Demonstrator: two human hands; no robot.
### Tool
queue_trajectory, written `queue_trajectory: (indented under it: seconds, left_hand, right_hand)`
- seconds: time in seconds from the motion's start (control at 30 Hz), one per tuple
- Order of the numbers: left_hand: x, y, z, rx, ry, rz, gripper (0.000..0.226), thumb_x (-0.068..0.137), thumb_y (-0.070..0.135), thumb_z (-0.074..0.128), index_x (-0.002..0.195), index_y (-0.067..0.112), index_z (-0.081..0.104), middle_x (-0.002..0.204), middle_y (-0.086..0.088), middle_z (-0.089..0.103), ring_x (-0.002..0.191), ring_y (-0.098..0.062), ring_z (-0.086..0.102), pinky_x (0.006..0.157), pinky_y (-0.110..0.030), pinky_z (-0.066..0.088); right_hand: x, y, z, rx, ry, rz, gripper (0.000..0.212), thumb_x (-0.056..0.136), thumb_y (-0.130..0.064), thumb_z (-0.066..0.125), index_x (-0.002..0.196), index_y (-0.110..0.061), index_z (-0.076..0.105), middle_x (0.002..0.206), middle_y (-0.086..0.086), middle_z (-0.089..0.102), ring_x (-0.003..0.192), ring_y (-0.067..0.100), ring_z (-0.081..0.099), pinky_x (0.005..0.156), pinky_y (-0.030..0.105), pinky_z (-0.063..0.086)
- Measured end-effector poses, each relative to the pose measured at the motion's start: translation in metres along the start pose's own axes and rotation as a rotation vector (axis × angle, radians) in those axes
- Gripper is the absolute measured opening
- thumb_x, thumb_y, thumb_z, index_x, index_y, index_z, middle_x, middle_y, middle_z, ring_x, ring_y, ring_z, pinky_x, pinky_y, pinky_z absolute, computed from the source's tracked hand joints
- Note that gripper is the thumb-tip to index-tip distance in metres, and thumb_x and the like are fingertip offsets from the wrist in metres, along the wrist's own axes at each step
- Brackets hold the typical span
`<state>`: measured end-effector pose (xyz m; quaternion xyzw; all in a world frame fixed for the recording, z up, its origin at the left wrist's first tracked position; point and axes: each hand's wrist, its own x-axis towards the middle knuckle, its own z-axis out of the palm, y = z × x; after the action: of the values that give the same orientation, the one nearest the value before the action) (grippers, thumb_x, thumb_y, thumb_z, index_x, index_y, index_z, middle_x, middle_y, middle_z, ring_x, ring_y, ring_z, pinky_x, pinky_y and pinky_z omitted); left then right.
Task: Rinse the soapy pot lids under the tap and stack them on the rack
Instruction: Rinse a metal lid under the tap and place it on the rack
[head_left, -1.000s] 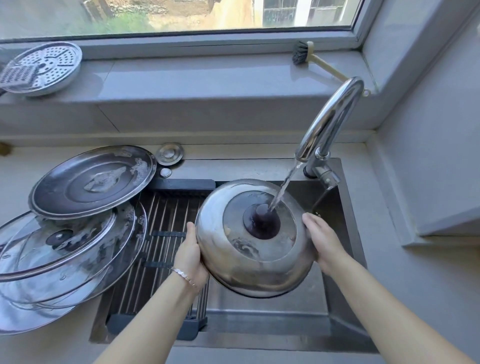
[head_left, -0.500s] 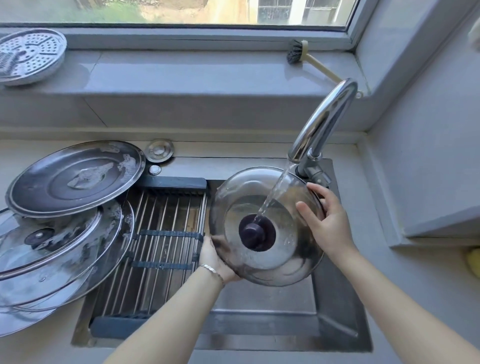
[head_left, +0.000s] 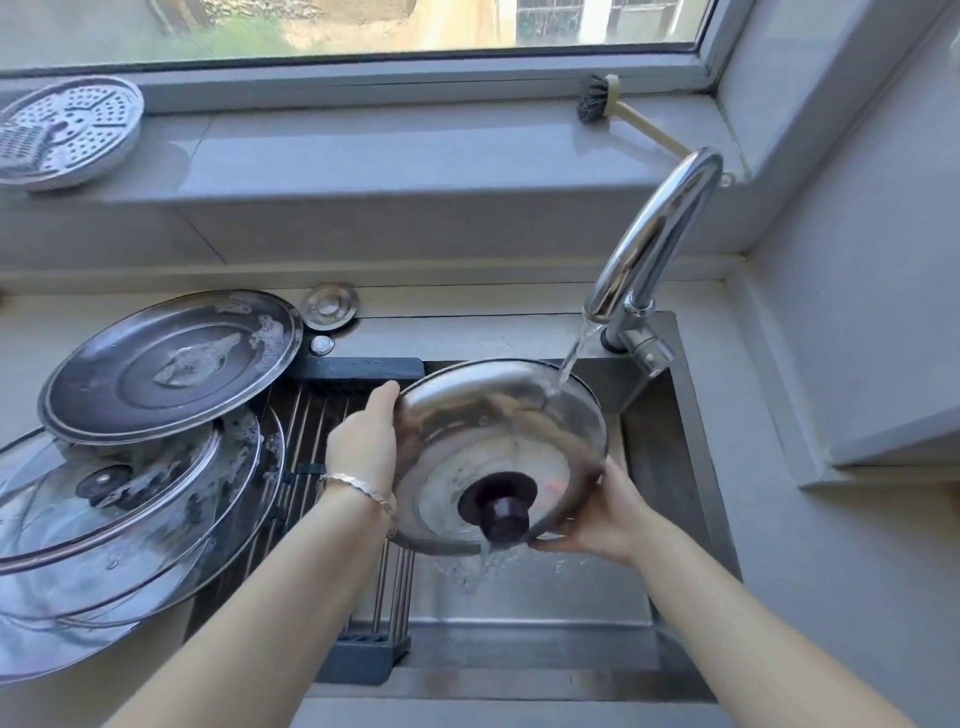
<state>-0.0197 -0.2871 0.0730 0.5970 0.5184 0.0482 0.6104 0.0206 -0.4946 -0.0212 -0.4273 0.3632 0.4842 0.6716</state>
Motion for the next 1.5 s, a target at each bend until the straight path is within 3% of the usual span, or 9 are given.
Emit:
queue_trajectory:
  seconds: [0.13, 0.3, 0.5, 0.73, 0.97, 1.13, 1.27, 1.37, 1.5]
  left_hand:
    - [-0.026, 0.002, -0.004, 0.017, -0.112, 0.372, 0.032, 0.081, 0.007, 0.058, 0.049, 0.012, 0.054, 0.068, 0.002, 0.055, 0.075, -0.018, 0.047, 0.065, -0.026, 0.037]
    - [-0.018, -0.018, -0.009, 0.164, -0.455, 0.582, 0.029, 0.065, 0.028, 0.058, 0.044, 0.010, 0.052, 0.098, 0.023, 0.062, 0.112, -0.004, 0.047, 0.098, -0.027, 0.032]
    - [0.028, -0.056, -0.009, -0.036, -0.433, 0.066, 0.049, 0.093, 0.051, 0.038, 0.123, 0.013, 0.047, 0.135, -0.003, 0.048, 0.119, -0.019, 0.050, 0.092, -0.033, 0.044]
    - [0.005, -0.082, 0.016, -0.409, -0.583, -0.540, 0.091, 0.082, 0.076, 0.011, 0.126, 0.008, 0.052, 0.125, -0.020, 0.058, 0.119, -0.036, 0.051, 0.098, -0.053, 0.041]
    - [-0.022, -0.099, 0.036, -0.257, -0.506, -0.697, 0.075, 0.088, 0.065, 0.027, 0.107, 0.000, 0.060, 0.101, -0.024, 0.066, 0.096, -0.036, 0.062, 0.083, -0.048, 0.049]
    - [-0.008, -0.077, 0.012, -0.020, -0.358, -0.509, 0.043, 0.098, 0.035, 0.039, 0.107, -0.003, 0.059, 0.075, -0.017, 0.069, 0.063, -0.027, 0.066, 0.049, -0.034, 0.055]
    - [0.012, -0.051, 0.002, 0.197, -0.225, -0.117, 0.026, 0.096, 0.023, 0.041, 0.098, 0.004, 0.058, 0.093, -0.022, 0.066, 0.080, -0.035, 0.064, 0.071, -0.047, 0.055]
    - [0.013, -0.035, -0.004, 0.345, -0.183, 0.087, 0.027, 0.085, 0.030, 0.048, 0.086, 0.003, 0.053, 0.093, -0.027, 0.064, 0.087, -0.041, 0.063, 0.082, -0.057, 0.050]
    - [0.001, -0.018, -0.007, 0.330, -0.178, 0.107, 0.021, 0.087, 0.023, 0.052, 0.079, 0.007, 0.042, 0.086, -0.029, 0.059, 0.078, -0.046, 0.064, 0.068, -0.061, 0.053]
  right_hand:
    - [-0.009, -0.005, -0.011, -0.136, -0.037, -0.021, 0.049, 0.096, -0.044, 0.034, 0.120, -0.005, 0.054, 0.100, 0.019, 0.065, 0.077, 0.033, 0.068, 0.061, 0.043, 0.059]
    - [-0.009, 0.003, -0.017, -0.174, 0.058, -0.080, 0.045, 0.092, -0.053, 0.041, 0.107, -0.016, 0.061, 0.089, 0.018, 0.071, 0.077, 0.031, 0.066, 0.066, 0.038, 0.057]
    - [-0.014, 0.001, -0.021, -0.169, 0.274, -0.524, 0.050, 0.093, -0.052, 0.039, 0.128, -0.019, 0.052, 0.124, 0.007, 0.061, 0.112, 0.026, 0.059, 0.099, 0.048, 0.045]
    - [-0.083, -0.051, 0.021, -0.771, 0.337, -1.062, 0.032, 0.098, -0.025, 0.043, 0.116, -0.009, 0.064, 0.106, -0.005, 0.065, 0.101, 0.008, 0.056, 0.084, 0.017, 0.041]
    - [-0.090, -0.093, 0.037, -1.358, 0.534, -0.856, 0.044, 0.098, -0.019, 0.034, 0.054, -0.012, 0.032, 0.057, 0.004, 0.039, 0.059, 0.021, 0.037, 0.052, 0.027, 0.026]
    - [-0.055, -0.086, 0.000, -1.020, 0.479, -0.562, 0.034, 0.096, -0.020, 0.039, 0.066, -0.009, 0.049, 0.070, 0.011, 0.051, 0.067, 0.020, 0.045, 0.061, 0.029, 0.032]
    - [-0.027, -0.059, -0.017, -0.803, 0.390, -0.470, 0.025, 0.095, -0.016, 0.046, 0.101, 0.000, 0.063, 0.101, 0.019, 0.064, 0.086, 0.021, 0.056, 0.082, 0.042, 0.049]
    - [-0.017, -0.063, -0.007, -0.552, 0.429, -0.624, 0.048, 0.095, -0.014, 0.042, 0.142, -0.010, 0.032, 0.130, 0.005, 0.049, 0.121, 0.020, 0.048, 0.106, 0.042, 0.039]
    - [-0.001, -0.075, 0.008, -0.369, 0.452, -0.750, 0.023, 0.089, -0.002, 0.039, 0.108, -0.013, 0.044, 0.078, -0.013, 0.037, 0.070, 0.002, 0.037, 0.077, 0.021, 0.035]
